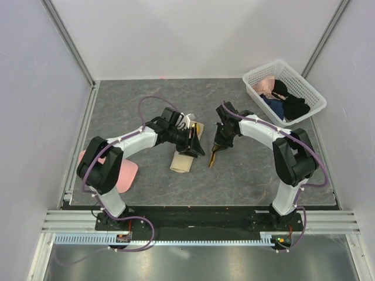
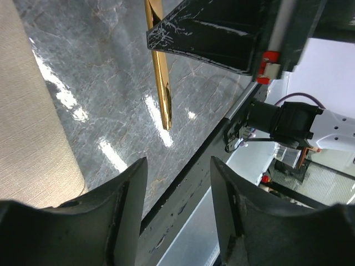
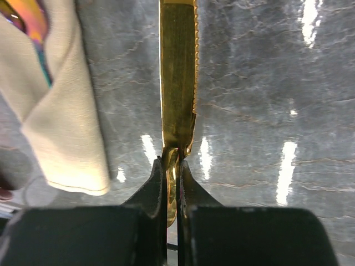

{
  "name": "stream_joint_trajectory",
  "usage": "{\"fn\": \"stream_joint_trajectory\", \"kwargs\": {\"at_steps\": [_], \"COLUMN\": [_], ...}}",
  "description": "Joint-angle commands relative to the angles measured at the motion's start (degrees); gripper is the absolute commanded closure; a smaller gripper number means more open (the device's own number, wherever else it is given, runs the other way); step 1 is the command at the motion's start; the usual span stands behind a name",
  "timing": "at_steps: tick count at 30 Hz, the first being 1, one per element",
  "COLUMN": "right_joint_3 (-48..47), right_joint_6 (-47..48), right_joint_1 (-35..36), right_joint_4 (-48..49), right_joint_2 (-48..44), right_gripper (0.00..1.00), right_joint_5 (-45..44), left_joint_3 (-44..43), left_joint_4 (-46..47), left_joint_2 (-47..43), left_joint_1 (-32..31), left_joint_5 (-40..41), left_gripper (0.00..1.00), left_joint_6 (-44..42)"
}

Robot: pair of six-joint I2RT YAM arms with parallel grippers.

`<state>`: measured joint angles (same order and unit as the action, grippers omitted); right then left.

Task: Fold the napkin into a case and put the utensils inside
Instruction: Pick up the knife from the center of the board, then pass from the right arm to the left

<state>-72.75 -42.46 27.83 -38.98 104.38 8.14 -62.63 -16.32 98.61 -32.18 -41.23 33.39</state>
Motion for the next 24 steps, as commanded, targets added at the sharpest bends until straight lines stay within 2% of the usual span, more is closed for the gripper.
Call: {"fn": "stream_joint_trajectory", "kwargs": {"at_steps": [1, 17, 20, 22, 23, 24], "right_joint_3": [0.5, 0.6, 0.7, 0.6, 0.4, 0.3], "right_joint_6": [-4.5, -9.0, -9.7, -10.1, -10.3, -10.4], "right_joint_1": [-0.6, -0.6, -0.5, -0.5, -0.5, -0.5], "right_joint_4": [2.8, 4.4, 4.8, 5.0, 5.1, 5.0], "right_joint_2": [-3.0, -5.2, -5.3, -5.5, -5.5, -5.3], "right_gripper": [1.00, 1.00, 1.00, 1.00, 1.00, 1.00], "right_joint_5": [3.1, 6.0, 6.4, 6.7, 6.7, 6.8], "left_joint_3": [-2.9, -6.6, -7.2, -7.4, -7.4, -7.2], "left_joint_4": [-0.7, 0.6, 1.2, 1.3, 1.1, 0.9], "left_joint_2": [1.5, 9.4, 9.8, 10.0, 10.2, 10.1], "left_joint_1": [-1.2, -3.1, -3.1, -3.1, -3.1, -3.1], "left_joint_5": [-1.8, -4.6, -4.4, -3.8, -3.6, -3.1], "left_gripper": [0.42, 0.43, 0.52, 0.68, 0.81, 0.88], "left_joint_6": [-1.0, 0.2, 0.6, 0.3, -0.2, -0.3]}}
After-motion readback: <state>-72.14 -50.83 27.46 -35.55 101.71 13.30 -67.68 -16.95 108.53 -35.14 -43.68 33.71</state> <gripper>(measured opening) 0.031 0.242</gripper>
